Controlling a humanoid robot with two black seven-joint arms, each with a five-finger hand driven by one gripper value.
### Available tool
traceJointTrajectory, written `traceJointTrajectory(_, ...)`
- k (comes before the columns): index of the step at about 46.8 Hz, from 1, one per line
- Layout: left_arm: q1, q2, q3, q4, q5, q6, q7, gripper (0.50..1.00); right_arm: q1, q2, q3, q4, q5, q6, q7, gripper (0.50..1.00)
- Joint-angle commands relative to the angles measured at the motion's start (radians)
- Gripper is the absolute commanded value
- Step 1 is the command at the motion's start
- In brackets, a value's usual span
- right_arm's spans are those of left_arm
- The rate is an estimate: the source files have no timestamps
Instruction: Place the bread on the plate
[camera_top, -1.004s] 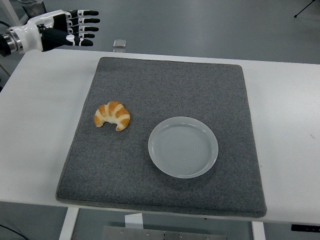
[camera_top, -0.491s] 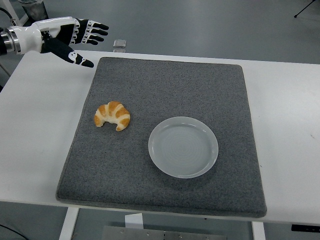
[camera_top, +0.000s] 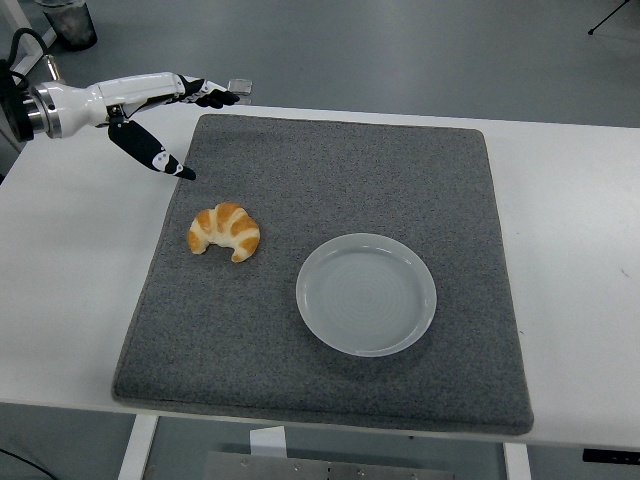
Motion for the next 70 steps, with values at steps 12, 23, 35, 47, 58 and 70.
traceJointTrajectory(12, 0.12, -0.037, 0.008, -0.05, 0.193, 0.232, -0.003, 0.996, 0.0, 0.0, 0.0, 0.0, 0.0, 0.0, 0.0, 0.952)
traceJointTrajectory(23, 0.14, -0.083, 0.04, -0.047, 0.236, 0.239, -0.002, 0.996, 0.0, 0.0, 0.0, 0.0, 0.0, 0.0, 0.0, 0.952)
traceJointTrajectory(35, 0.14, -0.126, 0.078, -0.023, 0.268, 0.304, 0.001, 0.996, 0.0, 0.0, 0.0, 0.0, 0.0, 0.0, 0.0, 0.952)
traceJointTrajectory(47, 0.15, -0.212, 0.11, 0.088, 0.309, 0.333, 0.003, 0.996, 0.0, 0.0, 0.0, 0.0, 0.0, 0.0, 0.0, 0.952)
traceJointTrajectory(58, 0.154, -0.218, 0.118, 0.092, 0.316, 0.333, 0.003, 0.996, 0.0, 0.0, 0.0, 0.0, 0.0, 0.0, 0.0, 0.952)
traceJointTrajectory(70, 0.15, -0.216, 0.139, 0.097, 0.317, 0.333, 0.003, 0.99, 0.0, 0.0, 0.0, 0.0, 0.0, 0.0, 0.0, 0.952)
